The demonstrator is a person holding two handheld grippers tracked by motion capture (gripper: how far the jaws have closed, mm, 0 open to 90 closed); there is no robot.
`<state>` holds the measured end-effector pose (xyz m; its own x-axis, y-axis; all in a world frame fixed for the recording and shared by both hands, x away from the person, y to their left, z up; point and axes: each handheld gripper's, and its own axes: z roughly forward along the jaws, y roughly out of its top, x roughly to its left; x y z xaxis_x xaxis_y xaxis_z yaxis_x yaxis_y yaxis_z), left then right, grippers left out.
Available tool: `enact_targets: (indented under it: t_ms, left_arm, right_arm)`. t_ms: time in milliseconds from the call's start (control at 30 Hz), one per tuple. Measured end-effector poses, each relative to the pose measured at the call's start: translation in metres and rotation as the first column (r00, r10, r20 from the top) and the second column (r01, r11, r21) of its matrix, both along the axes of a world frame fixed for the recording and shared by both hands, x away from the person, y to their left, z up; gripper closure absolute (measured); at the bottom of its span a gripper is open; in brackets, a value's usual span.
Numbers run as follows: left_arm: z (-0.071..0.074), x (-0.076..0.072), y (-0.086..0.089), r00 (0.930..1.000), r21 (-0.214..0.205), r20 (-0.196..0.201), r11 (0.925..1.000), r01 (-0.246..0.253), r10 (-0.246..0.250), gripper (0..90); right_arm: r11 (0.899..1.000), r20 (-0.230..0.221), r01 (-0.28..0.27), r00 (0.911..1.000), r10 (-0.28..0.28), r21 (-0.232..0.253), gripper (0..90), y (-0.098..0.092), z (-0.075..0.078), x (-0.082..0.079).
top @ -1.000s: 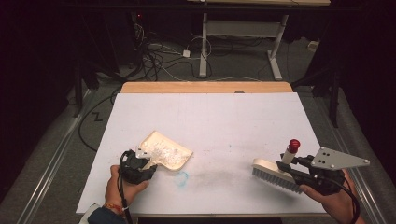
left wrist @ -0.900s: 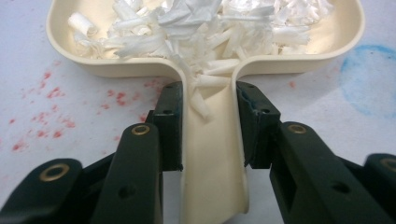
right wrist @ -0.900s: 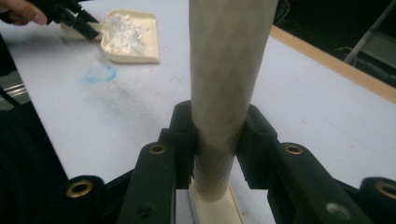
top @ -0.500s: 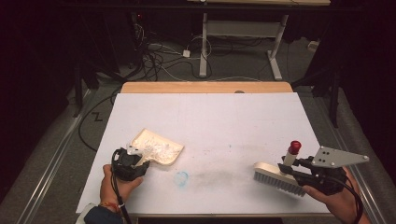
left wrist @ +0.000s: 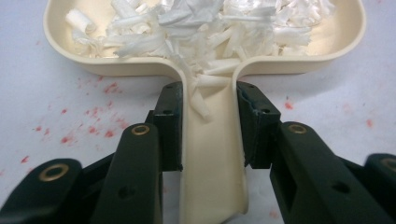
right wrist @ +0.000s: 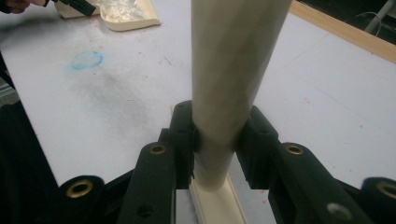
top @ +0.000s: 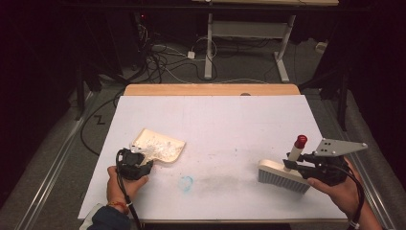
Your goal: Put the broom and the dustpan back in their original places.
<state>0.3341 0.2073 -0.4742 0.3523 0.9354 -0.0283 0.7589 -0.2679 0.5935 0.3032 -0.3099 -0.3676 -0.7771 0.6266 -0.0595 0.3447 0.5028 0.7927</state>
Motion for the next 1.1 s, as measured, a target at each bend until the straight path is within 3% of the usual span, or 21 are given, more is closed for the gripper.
enact_targets:
  t_ms: [133,200,300,400,467,533,600,667,800,900,1033,1100]
  left_arm:
    - [0.0,-0.005,-0.011,0.9992,-0.043,-0.006,0.9983,0.039,-0.039,56.3]
    - [0.001,-0.009,-0.019,0.9984,-0.04,0.001,0.9977,0.056,-0.056,50.6]
    - [0.004,-0.015,-0.024,0.995,-0.046,0.011,0.9939,0.1,-0.1,49.0]
    - [0.008,-0.019,-0.025,0.9918,-0.033,0.036,0.9918,0.123,-0.122,44.2]
    - [0.011,-0.023,-0.023,0.9869,-0.037,0.085,0.9894,0.141,-0.137,39.8]
    - [0.016,-0.028,-0.019,0.9779,-0.034,0.146,0.9872,0.156,-0.149,35.3]
    - [0.02,-0.035,-0.014,0.9618,-0.043,0.22,0.9833,0.177,-0.163,31.1]
    - [0.021,-0.043,-0.01,0.9434,-0.031,0.29,0.9836,0.178,-0.161,25.4]
    - [0.019,-0.055,-0.006,0.9118,0.002,0.37,0.9815,0.191,-0.178,21.3]
    - [0.015,-0.061,-0.004,0.8977,-0.004,0.393,0.976,0.218,-0.198,20.5]
    - [0.009,-0.063,-0.007,0.8904,0.072,0.39,0.9719,0.224,-0.234,19.2]
    - [0.006,-0.062,-0.008,0.8941,0.065,0.377,0.97,0.234,-0.241,19.1]
  right_arm:
    - [1.0,-0.008,0.02,0.9998,-0.02,0.013,69.4,0.003,-0.002,0.015]
    - [0.998,-0.012,0.051,0.9986,-0.051,0.027,67.7,0.005,-0.004,0.029]
    - [0.996,-0.01,0.086,0.9963,-0.085,0.032,66.8,0.007,-0.006,0.039]
    - [0.991,-0.023,0.125,0.992,-0.124,0.04,65.5,0.009,-0.012,0.055]
    - [0.987,-0.03,0.153,0.9879,-0.152,0.041,64.6,0.01,-0.016,0.066]
    - [0.983,-0.028,0.182,0.9831,-0.181,0.039,63.3,0.011,-0.02,0.075]
    - [0.981,-0.026,0.192,0.9811,-0.192,0.033,62.0,0.011,-0.022,0.085]
    - [0.97,-0.004,0.24,0.9707,-0.24,0.035,60.8,0.011,-0.023,0.093]
    - [0.952,0.027,0.305,0.9516,-0.306,0.037,61.3,0.012,-0.024,0.104]
    - [0.939,0.067,0.344,0.9364,-0.344,0.02,58.5,0.015,-0.024,0.106]
    - [0.934,0.104,0.354,0.9283,-0.357,0.042,53.2,0.019,-0.028,0.104]
    - [0.931,0.141,0.361,0.9202,-0.365,0.054,49.2,0.021,-0.029,0.103]
